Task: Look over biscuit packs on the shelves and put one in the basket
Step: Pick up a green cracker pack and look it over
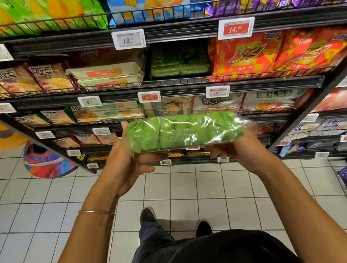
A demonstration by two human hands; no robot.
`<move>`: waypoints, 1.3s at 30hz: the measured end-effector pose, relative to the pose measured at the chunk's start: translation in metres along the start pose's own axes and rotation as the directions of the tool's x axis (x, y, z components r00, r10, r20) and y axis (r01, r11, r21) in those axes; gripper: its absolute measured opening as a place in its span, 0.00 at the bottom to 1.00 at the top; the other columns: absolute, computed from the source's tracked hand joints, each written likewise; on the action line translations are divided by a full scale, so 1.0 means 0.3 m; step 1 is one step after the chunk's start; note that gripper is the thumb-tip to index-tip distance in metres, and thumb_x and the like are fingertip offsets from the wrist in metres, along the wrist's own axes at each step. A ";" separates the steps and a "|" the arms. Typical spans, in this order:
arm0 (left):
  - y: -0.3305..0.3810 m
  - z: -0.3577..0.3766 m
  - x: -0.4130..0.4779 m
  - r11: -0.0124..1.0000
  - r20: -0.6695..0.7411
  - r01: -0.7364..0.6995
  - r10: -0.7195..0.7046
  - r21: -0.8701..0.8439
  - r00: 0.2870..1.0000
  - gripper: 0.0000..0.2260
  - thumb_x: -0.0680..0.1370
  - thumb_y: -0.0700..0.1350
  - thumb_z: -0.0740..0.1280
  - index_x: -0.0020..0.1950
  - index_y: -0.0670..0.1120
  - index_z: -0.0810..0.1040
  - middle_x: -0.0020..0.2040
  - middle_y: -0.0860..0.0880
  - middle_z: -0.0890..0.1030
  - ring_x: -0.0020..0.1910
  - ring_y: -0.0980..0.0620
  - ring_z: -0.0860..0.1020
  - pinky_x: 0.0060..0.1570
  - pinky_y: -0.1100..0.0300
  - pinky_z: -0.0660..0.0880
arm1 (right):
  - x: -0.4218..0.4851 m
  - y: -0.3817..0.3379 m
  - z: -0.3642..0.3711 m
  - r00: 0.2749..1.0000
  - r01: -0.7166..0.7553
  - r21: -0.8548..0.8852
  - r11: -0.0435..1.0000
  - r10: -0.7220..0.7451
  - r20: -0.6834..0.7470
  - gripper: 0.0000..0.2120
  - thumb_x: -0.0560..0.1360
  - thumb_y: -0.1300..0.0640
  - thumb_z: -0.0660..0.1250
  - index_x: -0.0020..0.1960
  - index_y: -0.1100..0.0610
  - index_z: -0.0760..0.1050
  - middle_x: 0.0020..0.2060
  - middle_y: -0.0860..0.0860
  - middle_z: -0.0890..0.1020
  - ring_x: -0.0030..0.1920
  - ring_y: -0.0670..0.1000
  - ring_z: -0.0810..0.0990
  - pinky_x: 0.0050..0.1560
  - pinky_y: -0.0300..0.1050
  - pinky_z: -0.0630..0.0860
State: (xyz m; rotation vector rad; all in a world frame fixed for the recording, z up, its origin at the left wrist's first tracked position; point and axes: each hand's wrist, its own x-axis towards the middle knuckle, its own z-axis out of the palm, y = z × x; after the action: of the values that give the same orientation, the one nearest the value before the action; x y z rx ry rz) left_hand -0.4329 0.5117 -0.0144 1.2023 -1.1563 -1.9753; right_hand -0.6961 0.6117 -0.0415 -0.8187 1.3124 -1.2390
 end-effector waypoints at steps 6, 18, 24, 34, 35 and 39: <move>0.002 -0.034 0.018 0.975 0.022 0.099 -0.106 0.200 0.994 0.42 0.68 0.81 0.54 0.69 0.54 0.78 0.47 0.38 0.88 0.40 0.46 0.88 0.25 0.63 0.76 | 0.007 0.032 0.017 0.994 0.107 -0.149 0.983 -0.104 0.027 0.20 0.70 0.45 0.79 0.61 0.43 0.83 0.47 0.69 0.85 0.47 0.68 0.85 0.49 0.62 0.84; -0.032 0.001 0.016 0.854 -0.068 0.036 -0.001 0.519 0.998 0.29 0.67 0.78 0.59 0.42 0.57 0.89 0.39 0.56 0.88 0.37 0.61 0.85 0.43 0.56 0.80 | 0.026 0.012 0.013 0.990 0.076 -0.085 0.993 -0.086 -0.115 0.17 0.76 0.42 0.72 0.49 0.56 0.87 0.48 0.55 0.89 0.47 0.51 0.87 0.45 0.42 0.83; -0.067 0.016 0.016 0.951 -0.031 -0.065 0.078 0.302 0.997 0.23 0.72 0.59 0.70 0.63 0.48 0.81 0.56 0.49 0.88 0.53 0.50 0.87 0.45 0.55 0.85 | 0.030 0.031 0.030 0.989 0.079 -0.093 0.993 -0.090 -0.116 0.20 0.76 0.43 0.72 0.53 0.61 0.86 0.51 0.56 0.89 0.51 0.52 0.86 0.55 0.48 0.81; -0.054 0.026 0.002 0.956 0.127 -0.216 0.194 0.200 0.973 0.20 0.79 0.60 0.71 0.59 0.46 0.78 0.50 0.49 0.86 0.46 0.50 0.85 0.42 0.54 0.82 | 0.037 0.063 0.053 0.984 -0.176 0.455 0.873 0.148 0.095 0.20 0.80 0.47 0.63 0.66 0.54 0.83 0.65 0.56 0.83 0.66 0.56 0.82 0.61 0.53 0.82; -0.052 0.034 -0.003 0.957 0.170 -0.220 0.189 0.188 0.967 0.17 0.79 0.62 0.69 0.57 0.50 0.79 0.47 0.51 0.85 0.43 0.53 0.84 0.41 0.55 0.80 | 0.036 0.067 0.055 0.977 -0.214 0.487 0.847 0.183 0.110 0.20 0.80 0.46 0.62 0.64 0.52 0.84 0.65 0.55 0.84 0.65 0.55 0.83 0.60 0.54 0.83; -0.044 0.083 -0.021 0.966 0.290 -0.214 0.165 0.144 0.943 0.19 0.77 0.64 0.72 0.56 0.51 0.77 0.43 0.57 0.83 0.41 0.58 0.82 0.41 0.61 0.80 | 0.042 0.080 0.083 0.955 -0.297 0.546 0.784 0.253 0.155 0.20 0.78 0.45 0.63 0.59 0.52 0.87 0.59 0.55 0.87 0.57 0.55 0.87 0.50 0.53 0.84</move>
State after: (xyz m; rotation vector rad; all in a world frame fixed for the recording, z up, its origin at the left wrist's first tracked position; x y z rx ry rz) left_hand -0.4525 0.5326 -0.0178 0.8722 -1.5520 -1.9676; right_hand -0.6695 0.5997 -0.0639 -0.2282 0.8835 -1.2496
